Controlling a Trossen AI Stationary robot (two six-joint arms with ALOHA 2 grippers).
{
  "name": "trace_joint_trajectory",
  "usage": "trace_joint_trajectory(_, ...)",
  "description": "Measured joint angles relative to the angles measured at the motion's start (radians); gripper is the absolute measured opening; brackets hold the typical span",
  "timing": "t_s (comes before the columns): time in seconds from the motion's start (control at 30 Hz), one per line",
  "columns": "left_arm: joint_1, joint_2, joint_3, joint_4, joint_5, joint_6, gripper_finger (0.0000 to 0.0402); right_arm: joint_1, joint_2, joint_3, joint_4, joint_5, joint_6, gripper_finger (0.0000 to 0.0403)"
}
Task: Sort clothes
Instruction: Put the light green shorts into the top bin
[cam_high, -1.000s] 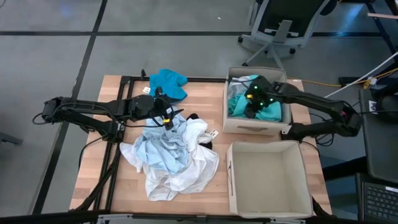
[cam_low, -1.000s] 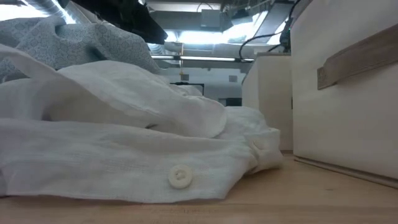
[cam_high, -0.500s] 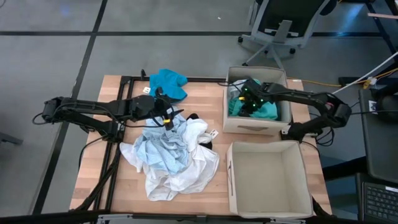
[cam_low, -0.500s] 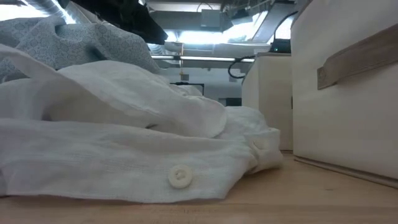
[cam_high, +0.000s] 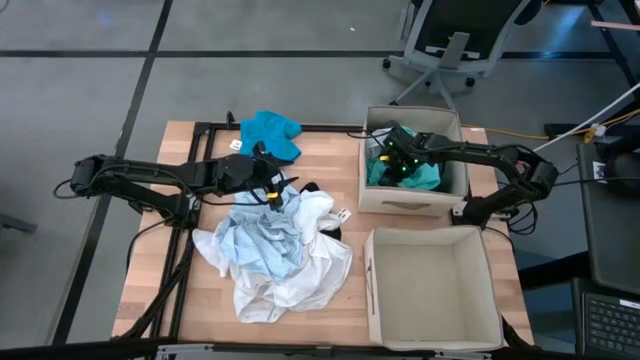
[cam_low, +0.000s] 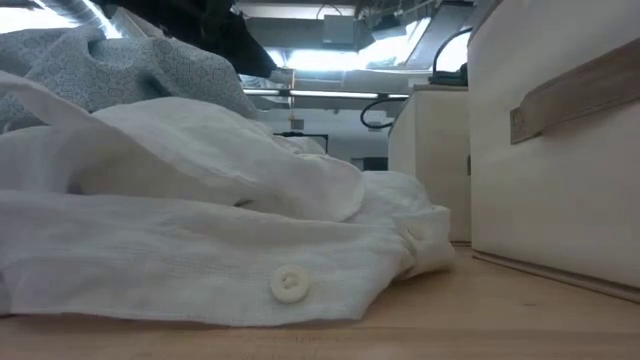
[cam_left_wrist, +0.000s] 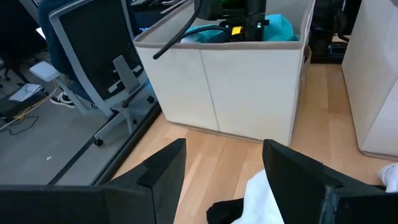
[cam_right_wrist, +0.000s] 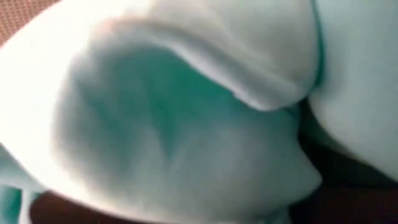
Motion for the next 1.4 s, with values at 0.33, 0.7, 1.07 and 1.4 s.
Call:
trace_joint_trajectory(0.33, -0.001, 0.000, 0.000, -0.001, 0.000, -0.004, 0.0203, -0.001, -0.035, 0.018, -0.043, -0.047, 0.006, 0.0150)
trace_joint_trajectory(0.7, -0.001, 0.000, 0.000, -0.001, 0.000, 0.000, 0.0203, -0.001, -0.172, 0.164, -0.283, -0.025, 0.013, 0.0168)
trace_joint_trajectory(1.07, -0.001, 0.000, 0.000, -0.001, 0.000, 0.010, 0.0203, -0.001, -0.217, 0.311, -0.488, -0.001, 0.008, 0.0168)
trace_joint_trajectory(1.4, -0.001, 0.000, 0.000, -0.002, 0.000, 0.010, 0.0203, -0.001, -0.219, 0.507, -0.644, 0.060, 0.014, 0.0168)
